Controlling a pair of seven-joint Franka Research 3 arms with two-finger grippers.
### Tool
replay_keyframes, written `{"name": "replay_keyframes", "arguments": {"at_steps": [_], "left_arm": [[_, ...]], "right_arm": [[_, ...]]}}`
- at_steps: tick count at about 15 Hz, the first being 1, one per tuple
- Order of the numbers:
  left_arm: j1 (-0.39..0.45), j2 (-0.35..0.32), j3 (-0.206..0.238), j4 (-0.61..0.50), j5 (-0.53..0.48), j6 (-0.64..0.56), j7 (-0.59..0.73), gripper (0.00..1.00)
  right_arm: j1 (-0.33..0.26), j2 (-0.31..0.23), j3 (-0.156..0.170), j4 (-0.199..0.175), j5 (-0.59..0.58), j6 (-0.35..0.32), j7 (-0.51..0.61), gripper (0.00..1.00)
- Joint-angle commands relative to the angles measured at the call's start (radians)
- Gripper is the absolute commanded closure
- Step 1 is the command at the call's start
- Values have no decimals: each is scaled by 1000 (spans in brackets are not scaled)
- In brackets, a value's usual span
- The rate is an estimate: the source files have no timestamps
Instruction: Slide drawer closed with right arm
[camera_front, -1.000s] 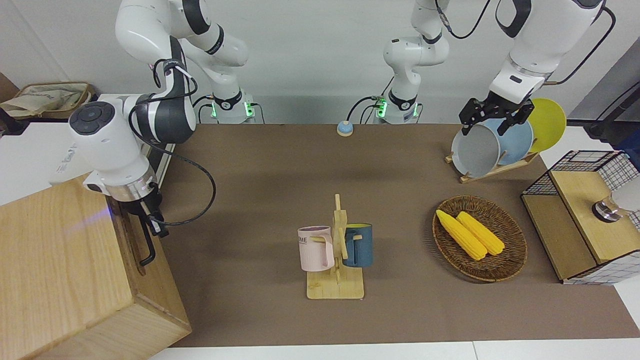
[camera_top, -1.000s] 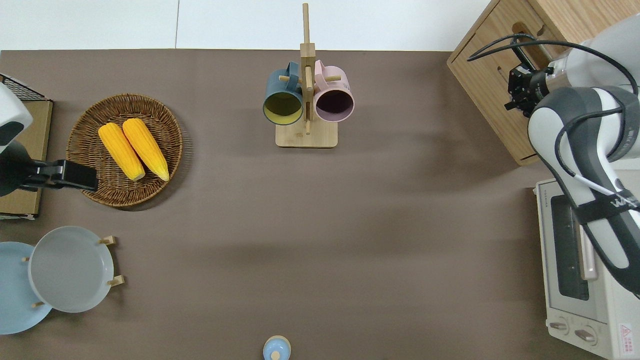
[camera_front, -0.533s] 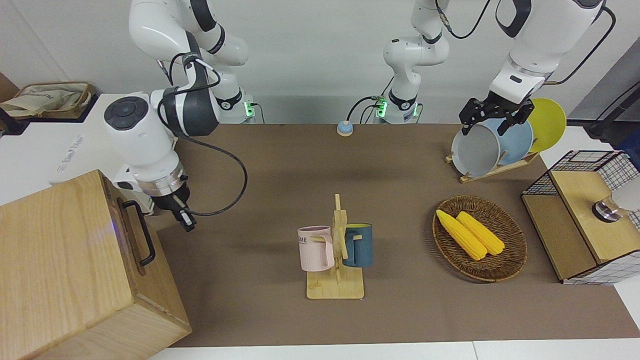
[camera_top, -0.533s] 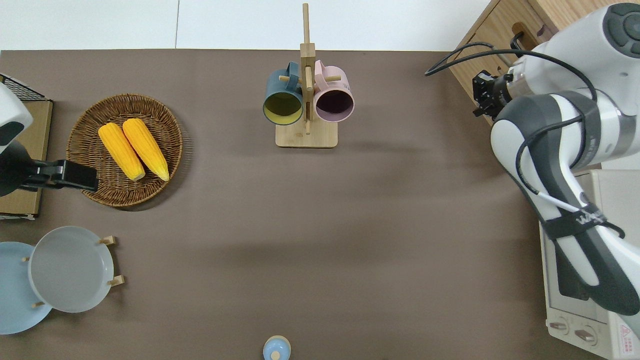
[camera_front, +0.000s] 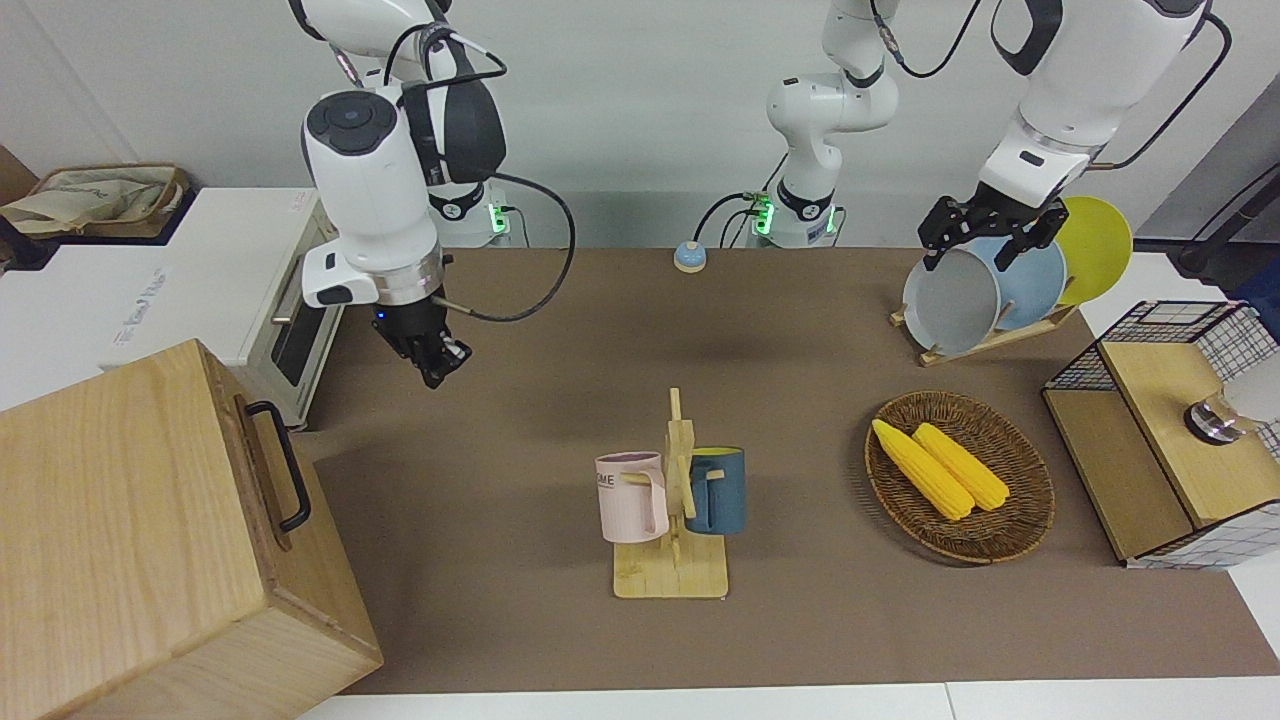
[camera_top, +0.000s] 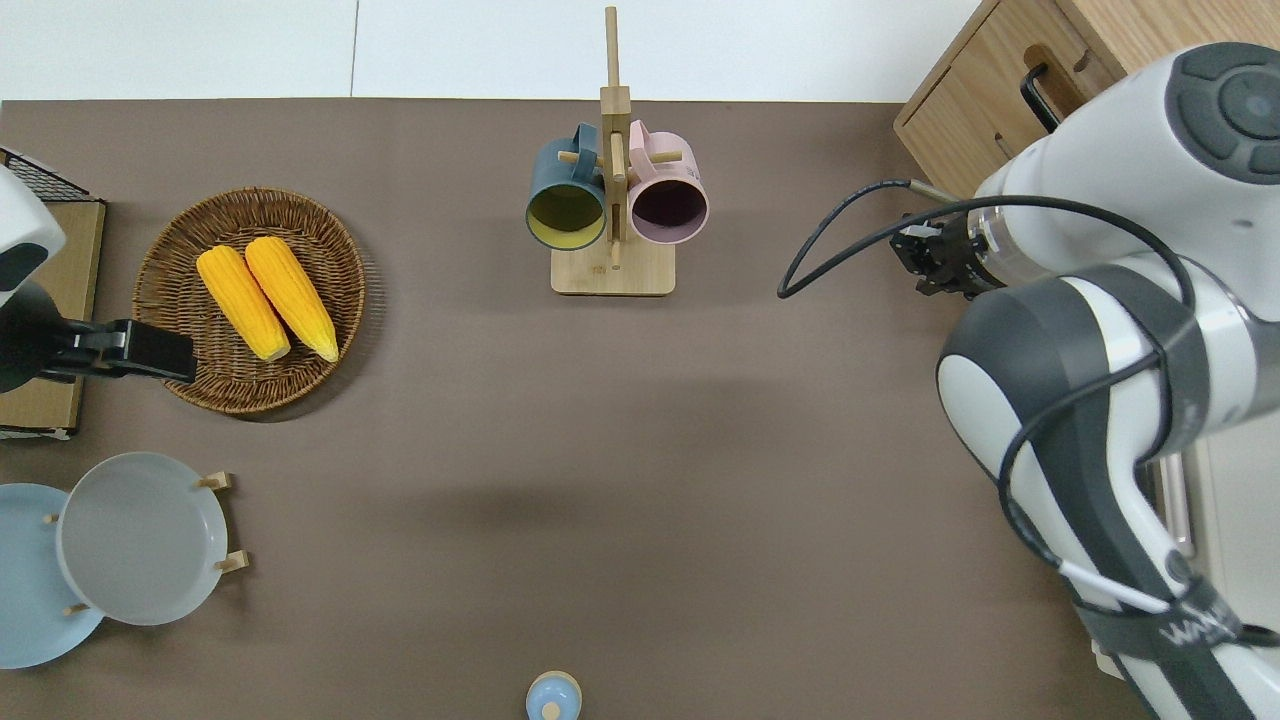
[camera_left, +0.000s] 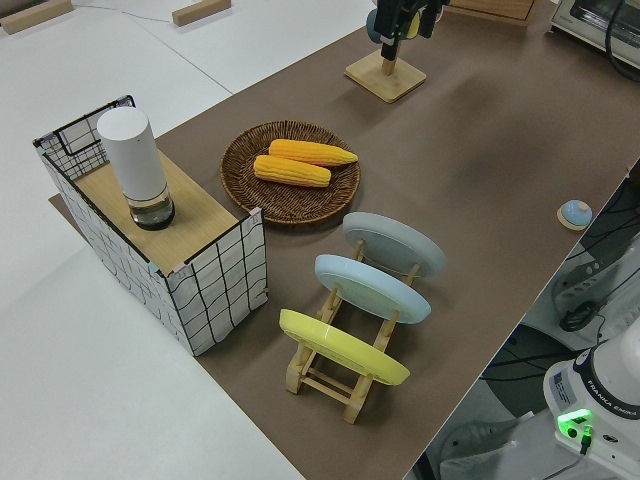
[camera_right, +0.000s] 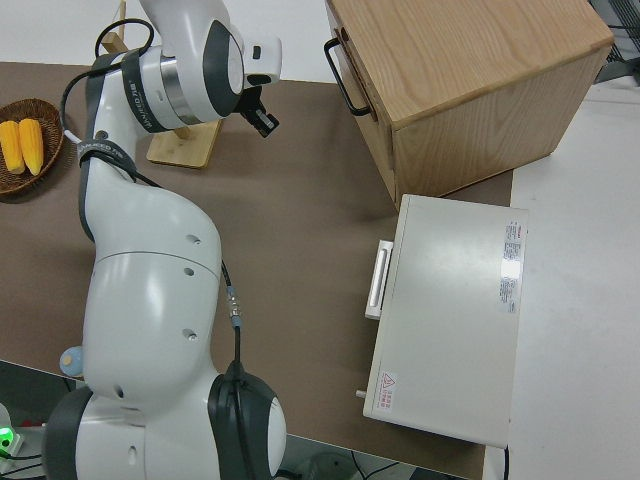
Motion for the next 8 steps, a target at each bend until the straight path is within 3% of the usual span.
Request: {"name": "replay_keyframes", "arguments": {"at_steps": [1, 8], "left_arm": [[4, 11, -6, 26, 17, -20, 10, 7], [4, 11, -6, 26, 17, -20, 10, 7]], "right_arm": [[-28, -137, -7, -111, 101, -32, -192, 1000], [-84, -175, -16, -113, 143, -98, -418, 1000]]}}
